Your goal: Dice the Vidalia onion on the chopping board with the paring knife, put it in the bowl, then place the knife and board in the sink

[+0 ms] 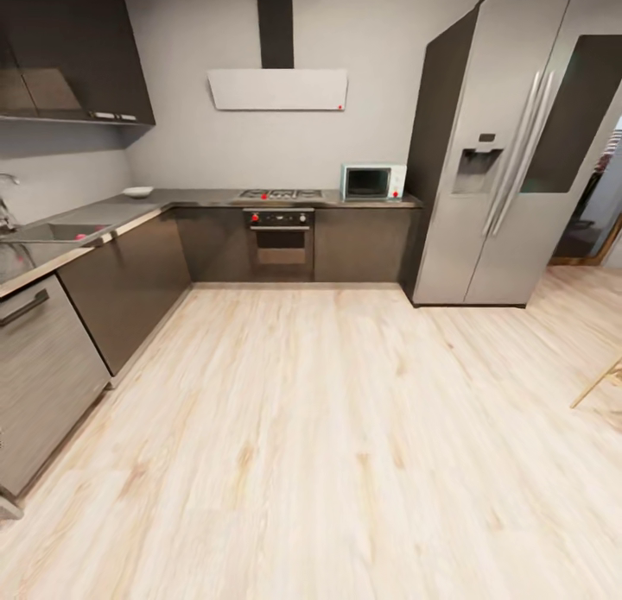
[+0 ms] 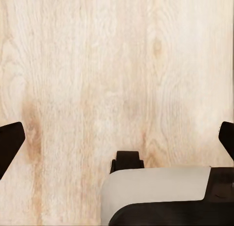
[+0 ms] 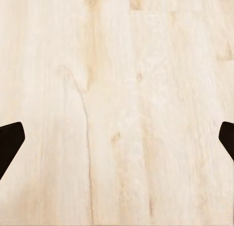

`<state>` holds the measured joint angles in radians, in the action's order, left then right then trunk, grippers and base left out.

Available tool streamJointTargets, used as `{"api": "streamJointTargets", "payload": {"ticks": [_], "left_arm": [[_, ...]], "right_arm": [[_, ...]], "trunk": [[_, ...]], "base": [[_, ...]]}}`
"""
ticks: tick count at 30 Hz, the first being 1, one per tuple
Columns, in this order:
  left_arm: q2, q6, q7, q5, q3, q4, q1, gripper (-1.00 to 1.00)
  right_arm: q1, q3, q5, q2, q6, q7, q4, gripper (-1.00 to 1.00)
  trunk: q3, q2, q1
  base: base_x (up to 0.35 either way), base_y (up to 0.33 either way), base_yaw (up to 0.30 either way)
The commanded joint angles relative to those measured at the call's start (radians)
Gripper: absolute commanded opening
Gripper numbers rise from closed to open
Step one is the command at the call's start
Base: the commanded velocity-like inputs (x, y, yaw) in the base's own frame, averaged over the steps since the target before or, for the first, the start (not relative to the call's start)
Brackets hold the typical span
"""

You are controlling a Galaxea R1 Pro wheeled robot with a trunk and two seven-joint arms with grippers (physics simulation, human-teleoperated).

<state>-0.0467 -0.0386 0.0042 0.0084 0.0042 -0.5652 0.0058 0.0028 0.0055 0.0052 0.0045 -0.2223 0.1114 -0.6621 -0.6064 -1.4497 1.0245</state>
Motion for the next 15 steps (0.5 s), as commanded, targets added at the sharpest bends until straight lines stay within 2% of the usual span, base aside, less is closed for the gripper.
{"api": "streamJointTargets", "payload": {"ticks": [1, 15], "left_arm": [[0.000, -0.001, 0.000, 0.001, 0.000, -0.001, 0.000, 1.00], [-0.001, -0.001, 0.001, 0.001, 0.001, -0.001, 0.000, 1.00]], "right_arm": [[0.000, 0.001, 0.000, 0.000, -0.002, 0.004, -0.001, 1.00], [0.000, 0.001, 0.001, 0.000, -0.002, 0.004, 0.014, 1.00]], "trunk": [[-0.002, 0.000, 0.000], [-0.019, 0.000, 0.000]], "base": [[0.233, -0.247, 0.209], [0.227, -0.236, 0.209]]}}
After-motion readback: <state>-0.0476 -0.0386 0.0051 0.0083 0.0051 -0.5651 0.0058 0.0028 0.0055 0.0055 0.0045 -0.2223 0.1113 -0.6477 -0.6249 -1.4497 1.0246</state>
